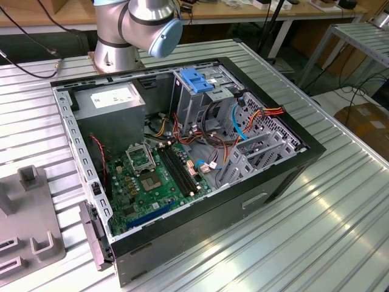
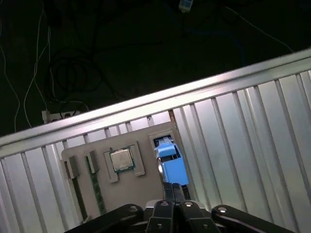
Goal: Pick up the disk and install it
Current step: 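Pick up the disk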
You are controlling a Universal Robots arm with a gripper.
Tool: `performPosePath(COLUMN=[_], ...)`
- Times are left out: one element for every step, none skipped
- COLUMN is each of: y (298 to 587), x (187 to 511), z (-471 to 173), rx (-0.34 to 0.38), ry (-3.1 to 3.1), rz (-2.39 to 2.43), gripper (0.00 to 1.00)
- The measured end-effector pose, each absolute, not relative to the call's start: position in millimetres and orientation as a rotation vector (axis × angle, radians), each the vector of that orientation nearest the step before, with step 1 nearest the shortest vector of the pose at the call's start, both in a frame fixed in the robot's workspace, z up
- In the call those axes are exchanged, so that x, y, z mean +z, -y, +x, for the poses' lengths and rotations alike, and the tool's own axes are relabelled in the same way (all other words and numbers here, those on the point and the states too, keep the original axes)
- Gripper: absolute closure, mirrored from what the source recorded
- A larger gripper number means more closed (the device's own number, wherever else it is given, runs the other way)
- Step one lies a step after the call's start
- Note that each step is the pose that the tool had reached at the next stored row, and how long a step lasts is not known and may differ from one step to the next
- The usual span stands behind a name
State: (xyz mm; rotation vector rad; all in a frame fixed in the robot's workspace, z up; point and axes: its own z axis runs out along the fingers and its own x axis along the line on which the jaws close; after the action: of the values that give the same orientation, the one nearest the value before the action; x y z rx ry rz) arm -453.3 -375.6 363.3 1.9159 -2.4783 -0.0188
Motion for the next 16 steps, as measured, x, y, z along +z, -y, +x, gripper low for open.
performPosePath(y=[375.6, 375.6, 375.6, 375.6, 375.6, 375.6, 375.5, 375.5, 375.6, 375.5, 375.5, 375.5, 375.5, 375.5, 375.6, 375.3], x=[363.0, 362.6, 362.1, 361.6, 361.4, 361.4, 361.4, 361.4, 361.4, 361.4, 361.2, 360.8, 360.4, 359.8, 357.8, 356.0], z=[-453.3, -453.3, -453.3, -453.3, -453.7, -453.6, -453.6, -453.6, -453.7, -454.2, -454.8, -455.4, -455.9, -456.4, -456.8, -457.1], rx=[-0.019, -0.018, -0.018, -0.018, -0.016, -0.016, -0.015, -0.015, -0.015, -0.015, -0.015, -0.014, -0.014, -0.014, -0.014, -0.014], ry=[2.46, 2.436, 2.413, 2.388, 2.384, 2.384, 2.384, 2.384, 2.384, 2.383, 2.382, 2.381, 2.377, 2.374, 2.36, 2.353], rz=[1.939, 1.969, 1.998, 2.027, 2.034, 2.034, 2.034, 2.034, 2.035, 2.035, 2.037, 2.04, 2.043, 2.048, 2.063, 2.072], gripper=[0.9, 0.9, 0.9, 0.9, 0.9, 0.9, 0.9, 0.89, 0.83, 0.77, 0.77, 0.71, 0.65, 0.65, 0.53, 0.53])
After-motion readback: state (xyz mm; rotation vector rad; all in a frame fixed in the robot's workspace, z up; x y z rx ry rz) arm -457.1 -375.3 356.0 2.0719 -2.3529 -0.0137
